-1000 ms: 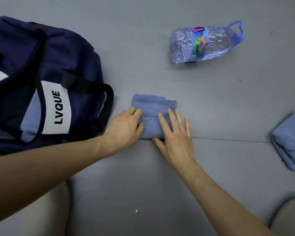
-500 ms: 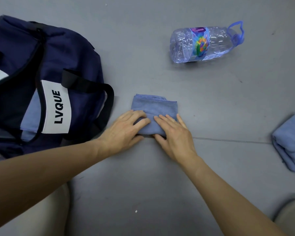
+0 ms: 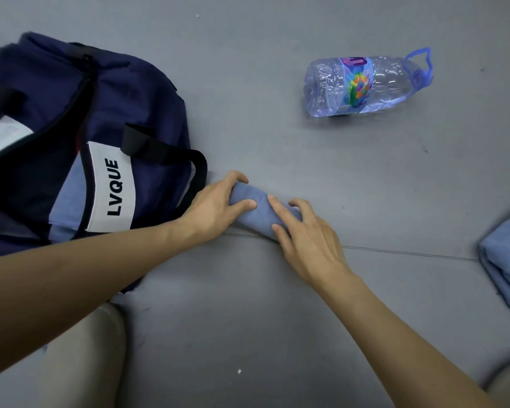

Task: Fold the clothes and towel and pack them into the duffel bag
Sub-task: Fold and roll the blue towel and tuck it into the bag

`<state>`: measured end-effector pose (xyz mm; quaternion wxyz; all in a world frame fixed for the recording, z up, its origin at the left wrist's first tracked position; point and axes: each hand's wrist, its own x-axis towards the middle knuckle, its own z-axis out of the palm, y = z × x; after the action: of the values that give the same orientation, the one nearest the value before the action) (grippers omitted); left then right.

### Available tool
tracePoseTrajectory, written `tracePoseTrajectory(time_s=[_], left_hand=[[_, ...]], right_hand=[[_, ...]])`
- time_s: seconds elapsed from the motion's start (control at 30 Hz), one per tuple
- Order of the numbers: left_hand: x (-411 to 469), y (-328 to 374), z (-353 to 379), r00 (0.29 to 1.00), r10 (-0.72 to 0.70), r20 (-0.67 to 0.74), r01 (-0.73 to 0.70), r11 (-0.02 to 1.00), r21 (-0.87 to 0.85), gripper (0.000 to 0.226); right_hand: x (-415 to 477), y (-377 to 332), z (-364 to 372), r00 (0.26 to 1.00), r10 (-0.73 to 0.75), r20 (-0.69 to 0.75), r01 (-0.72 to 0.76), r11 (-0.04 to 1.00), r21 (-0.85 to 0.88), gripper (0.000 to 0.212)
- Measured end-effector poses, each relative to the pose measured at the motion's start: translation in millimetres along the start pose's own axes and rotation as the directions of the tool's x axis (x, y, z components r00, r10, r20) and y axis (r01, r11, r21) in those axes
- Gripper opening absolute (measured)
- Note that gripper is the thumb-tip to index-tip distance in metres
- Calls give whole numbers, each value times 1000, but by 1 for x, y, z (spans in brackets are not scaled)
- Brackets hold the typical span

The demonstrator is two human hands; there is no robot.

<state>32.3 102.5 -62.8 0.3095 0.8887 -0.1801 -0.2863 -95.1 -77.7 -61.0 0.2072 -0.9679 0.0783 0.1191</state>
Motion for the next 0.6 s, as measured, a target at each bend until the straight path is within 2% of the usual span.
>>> tracePoseTrajectory(time_s=[0.07,0.17,0.27,0.37,0.4,0.47,0.53,0.6], left_hand=[[6,6,1,1000,-1,-12,2,999,38,38],[14,9,1,999,-20,-49,24,997,72,52],[15,8,2,975,-95,-198,108,992,58,59],[9,5,6,924,-218,-315,218,975,-35,43],[6,0,10,925,-245,-290,235,969,-72,36],[-5,-9,18,956,-258,-140,219,944,-246,24],[-17,-9,25,987,-158,-11,143,920,-364,40],[-25,-5,26,998,-56,32,64,947,-315,48]], right_hand=[[3,-9,1,991,-94,-97,79,986,-150,61],[10,-12,4,979,-202,27,204,971,-123,67],[11,-10,7,983,-147,108,158,982,-100,69],[8,-18,8,990,-49,134,60,995,-75,69],[5,-23,8,989,-13,146,23,998,-66,70],[0,-33,11,988,38,149,-43,999,28,72],[-2,-40,14,982,102,161,-139,961,239,66],[-1,-47,15,969,169,181,-235,857,459,54]])
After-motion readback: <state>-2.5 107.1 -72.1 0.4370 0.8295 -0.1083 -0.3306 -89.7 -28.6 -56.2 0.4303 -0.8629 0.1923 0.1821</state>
